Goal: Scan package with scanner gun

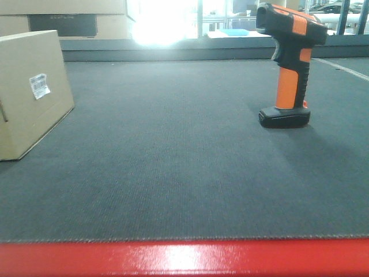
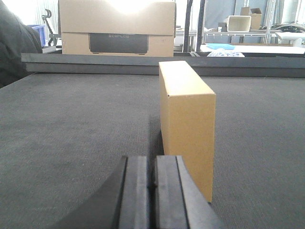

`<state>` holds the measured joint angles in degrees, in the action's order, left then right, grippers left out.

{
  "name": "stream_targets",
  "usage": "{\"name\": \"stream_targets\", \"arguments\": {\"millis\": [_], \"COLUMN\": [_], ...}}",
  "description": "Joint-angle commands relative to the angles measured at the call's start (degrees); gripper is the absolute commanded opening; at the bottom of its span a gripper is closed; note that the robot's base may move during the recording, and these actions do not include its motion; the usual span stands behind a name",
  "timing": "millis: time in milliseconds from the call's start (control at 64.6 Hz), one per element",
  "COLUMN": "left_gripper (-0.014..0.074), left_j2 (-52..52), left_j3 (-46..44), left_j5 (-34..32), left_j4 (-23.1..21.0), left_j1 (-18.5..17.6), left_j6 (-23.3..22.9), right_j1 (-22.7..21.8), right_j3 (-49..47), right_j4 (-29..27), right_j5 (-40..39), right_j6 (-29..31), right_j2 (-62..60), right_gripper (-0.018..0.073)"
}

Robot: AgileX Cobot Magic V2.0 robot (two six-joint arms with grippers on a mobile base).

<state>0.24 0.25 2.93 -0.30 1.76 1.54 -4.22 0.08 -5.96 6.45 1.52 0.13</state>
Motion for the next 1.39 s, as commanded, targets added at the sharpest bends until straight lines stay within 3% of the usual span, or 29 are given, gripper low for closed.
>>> {"name": "stream_targets", "arguments": {"millis": [0, 139, 1379], "left_gripper": [-0.0111, -0.0111, -0.0111], "left_j2": [-0.2, -0.2, -0.2], "left_j3": [-0.3, -0.3, -0.3], "left_j5": [-0.9, -0.9, -0.9], "left_j4": [-0.2, -0.2, -0.2], "left_j1": [-0.2, -0.2, -0.4], "left_j6": [-0.2, -0.2, -0.2], "right_j1": [0.8, 2.8, 2.5], "right_j3": [-0.1, -0.1, -0.1], "right_j4": [0.4, 0.4, 0.4], "right_j5": [-0.9, -0.9, -0.9], "right_j6": [0.0, 0.0, 0.0], "right_j2": [-0.1, -0.1, -0.1], "right_gripper": [-0.0151, -0.0151, -0.0151]}}
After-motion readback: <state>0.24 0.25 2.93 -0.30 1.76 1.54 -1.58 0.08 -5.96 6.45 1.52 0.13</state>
